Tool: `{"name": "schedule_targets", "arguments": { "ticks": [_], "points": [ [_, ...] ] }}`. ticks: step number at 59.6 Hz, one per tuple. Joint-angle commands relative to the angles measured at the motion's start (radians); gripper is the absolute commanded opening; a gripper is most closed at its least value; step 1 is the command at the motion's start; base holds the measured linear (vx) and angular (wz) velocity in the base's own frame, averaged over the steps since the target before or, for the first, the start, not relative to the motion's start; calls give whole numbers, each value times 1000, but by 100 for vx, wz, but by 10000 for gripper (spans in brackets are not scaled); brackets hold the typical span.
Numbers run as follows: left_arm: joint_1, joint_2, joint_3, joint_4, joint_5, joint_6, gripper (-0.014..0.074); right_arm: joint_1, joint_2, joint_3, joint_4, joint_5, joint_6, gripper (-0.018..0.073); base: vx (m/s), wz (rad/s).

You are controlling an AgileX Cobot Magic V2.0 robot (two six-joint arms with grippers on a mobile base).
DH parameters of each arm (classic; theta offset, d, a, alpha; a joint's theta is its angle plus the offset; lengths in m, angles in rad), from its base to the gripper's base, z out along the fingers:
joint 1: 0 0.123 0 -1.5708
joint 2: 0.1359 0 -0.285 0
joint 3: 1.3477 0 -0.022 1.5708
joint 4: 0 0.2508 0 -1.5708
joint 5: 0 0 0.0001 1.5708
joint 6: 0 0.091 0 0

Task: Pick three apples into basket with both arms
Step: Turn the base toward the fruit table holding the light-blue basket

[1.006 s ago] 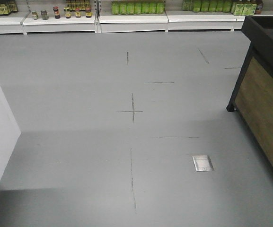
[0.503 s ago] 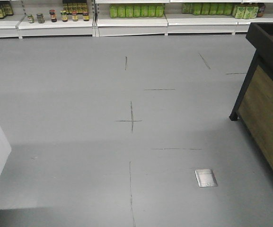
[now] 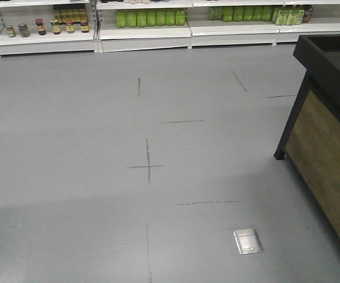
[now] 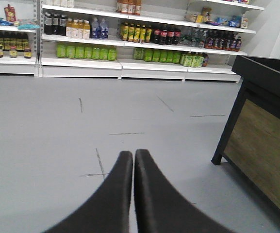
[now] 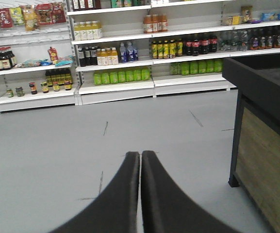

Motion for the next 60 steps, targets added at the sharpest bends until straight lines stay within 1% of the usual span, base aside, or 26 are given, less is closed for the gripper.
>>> {"name": "schedule_targets", "arguments": {
  "ticks": [1, 20, 60],
  "points": [
    [-5, -13, -25, -6, -79, -6, -6, -7, -13, 12, -8, -72, -11, -5, 25, -28],
    [-5, -13, -25, -6, -79, -6, -6, -7, -13, 12, -8, -72, -11, -5, 22, -42],
    [-5, -13, -25, -6, -79, -6, -6, -7, -13, 12, -8, -72, -11, -5, 17, -64]
  ]
}}
